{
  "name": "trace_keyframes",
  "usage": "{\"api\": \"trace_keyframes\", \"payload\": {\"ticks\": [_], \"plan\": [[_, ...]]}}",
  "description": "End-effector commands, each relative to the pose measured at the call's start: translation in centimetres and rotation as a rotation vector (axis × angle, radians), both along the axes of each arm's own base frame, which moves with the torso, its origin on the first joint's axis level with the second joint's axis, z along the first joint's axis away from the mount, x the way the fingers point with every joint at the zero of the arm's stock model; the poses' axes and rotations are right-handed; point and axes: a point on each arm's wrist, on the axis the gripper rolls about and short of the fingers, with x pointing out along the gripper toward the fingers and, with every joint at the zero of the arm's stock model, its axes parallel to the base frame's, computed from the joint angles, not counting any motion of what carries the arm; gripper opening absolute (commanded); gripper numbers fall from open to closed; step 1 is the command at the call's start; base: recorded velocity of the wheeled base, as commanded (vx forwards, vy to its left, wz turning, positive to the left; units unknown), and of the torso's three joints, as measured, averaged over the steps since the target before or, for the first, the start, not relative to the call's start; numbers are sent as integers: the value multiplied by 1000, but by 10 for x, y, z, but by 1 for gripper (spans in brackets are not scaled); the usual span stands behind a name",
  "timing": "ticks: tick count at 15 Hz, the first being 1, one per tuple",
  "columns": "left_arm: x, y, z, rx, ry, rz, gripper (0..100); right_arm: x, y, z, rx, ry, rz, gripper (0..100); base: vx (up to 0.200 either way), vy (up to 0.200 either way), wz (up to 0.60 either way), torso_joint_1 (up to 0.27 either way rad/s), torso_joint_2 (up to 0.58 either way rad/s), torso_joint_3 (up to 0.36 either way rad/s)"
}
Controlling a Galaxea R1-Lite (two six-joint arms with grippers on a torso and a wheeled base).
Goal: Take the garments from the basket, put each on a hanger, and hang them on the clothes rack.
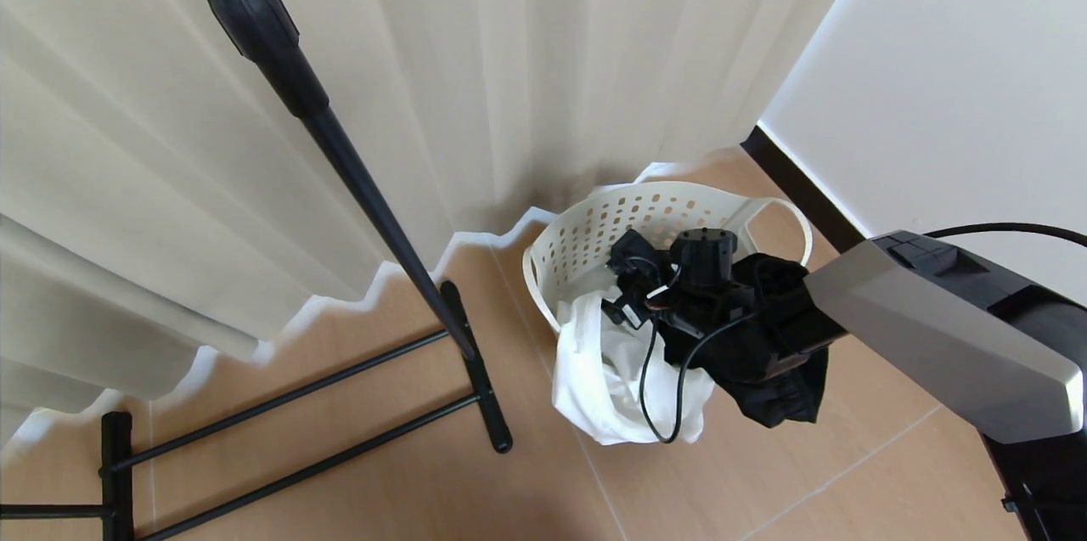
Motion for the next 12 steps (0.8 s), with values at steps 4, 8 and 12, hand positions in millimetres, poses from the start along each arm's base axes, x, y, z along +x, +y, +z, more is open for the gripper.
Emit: {"api": "trace_keyframes", "payload": {"ticks": [4,8,12], "plan": [[0,0,0,-1,2,0,100,2,8,-5,60,17,-5,0,0,0,0,0,0,0],[0,0,0,-1,2,0,100,-5,6,7,131,-62,-15,0,0,0,0,0,0,0],[0,0,0,1,2,0,100,-77,-11,79,244,-107,5,0,0,0,0,0,0,0]]}}
